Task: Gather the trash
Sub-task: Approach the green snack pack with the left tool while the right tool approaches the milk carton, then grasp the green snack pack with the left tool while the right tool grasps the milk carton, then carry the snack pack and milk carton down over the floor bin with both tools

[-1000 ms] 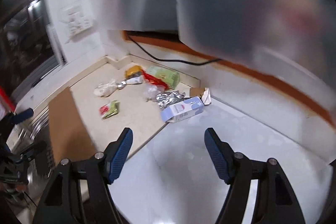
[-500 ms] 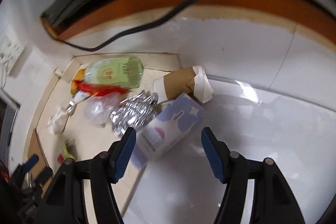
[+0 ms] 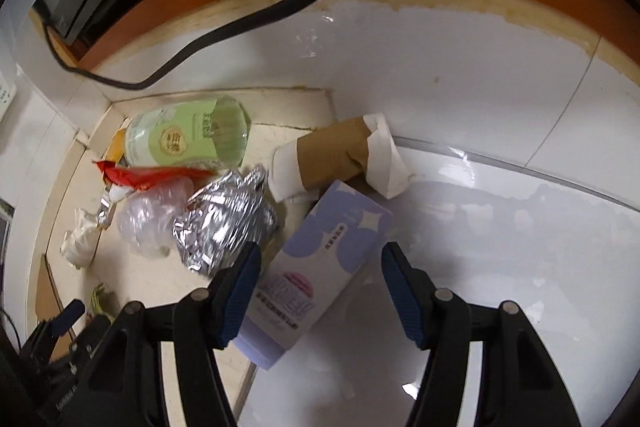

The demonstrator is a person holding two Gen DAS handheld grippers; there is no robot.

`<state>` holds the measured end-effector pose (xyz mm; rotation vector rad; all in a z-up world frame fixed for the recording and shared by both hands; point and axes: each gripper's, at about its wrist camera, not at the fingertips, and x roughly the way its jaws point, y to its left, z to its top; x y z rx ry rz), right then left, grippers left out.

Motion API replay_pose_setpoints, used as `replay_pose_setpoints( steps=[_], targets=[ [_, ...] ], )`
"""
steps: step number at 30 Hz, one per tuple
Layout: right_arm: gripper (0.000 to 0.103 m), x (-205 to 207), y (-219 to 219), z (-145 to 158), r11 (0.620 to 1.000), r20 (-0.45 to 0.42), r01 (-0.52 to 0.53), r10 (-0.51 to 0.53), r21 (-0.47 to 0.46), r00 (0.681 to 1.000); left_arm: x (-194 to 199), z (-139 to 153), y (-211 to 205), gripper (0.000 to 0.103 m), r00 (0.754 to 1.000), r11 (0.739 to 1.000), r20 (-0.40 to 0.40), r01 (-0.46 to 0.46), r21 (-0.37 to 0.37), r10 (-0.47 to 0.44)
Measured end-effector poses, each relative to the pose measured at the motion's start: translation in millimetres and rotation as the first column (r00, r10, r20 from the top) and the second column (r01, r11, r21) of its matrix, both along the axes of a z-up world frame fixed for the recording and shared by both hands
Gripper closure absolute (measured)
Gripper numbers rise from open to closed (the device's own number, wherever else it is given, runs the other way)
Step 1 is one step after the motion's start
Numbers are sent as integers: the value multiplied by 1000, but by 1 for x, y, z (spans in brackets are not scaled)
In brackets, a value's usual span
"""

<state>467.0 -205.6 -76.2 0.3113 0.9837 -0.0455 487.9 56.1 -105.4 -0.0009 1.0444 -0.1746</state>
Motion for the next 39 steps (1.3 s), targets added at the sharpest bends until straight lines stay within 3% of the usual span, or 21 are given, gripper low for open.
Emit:
replay_pose_setpoints(
  steps=[3,8,12,14,15,16,22,28,39],
  targets=[
    [56,-8,-1,-1,999,-10,-39,39,4,999,2,-3,2,35,1000,1000,-11,-12,-1,12],
    [64,-22,-1,-1,994,-15,-103,104,35,994,4,-6,3,39,999,1000,-23,-29,-4,29],
    [65,-35,0,-4,988,-14,-141,142,64,990,3,-8,1,54,999,999,-27,-46,27,47],
    [66,-44,-1,-5,983,-12,-159,160,88,987,-4,-2,0,67,999,999,-4,-45,13,45],
    [66,-49,-3,-5,981,-5,-166,167,98,986,-8,2,-1,84,999,999,0,-42,-9,42],
    [66,-55,-4,-3,979,4,-173,173,104,985,-12,5,-1,88,999,998,-1,-45,-42,45],
    [66,-87,-3,9,972,50,-212,208,105,977,-34,11,-3,93,998,996,-2,-67,-62,67],
    [66,-123,-11,26,961,86,-236,225,144,971,-71,31,-2,99,996,988,5,-82,-133,84],
    [66,-217,-11,44,927,161,-332,306,172,938,-199,79,-27,100,994,980,106,34,-196,-14]
  ],
)
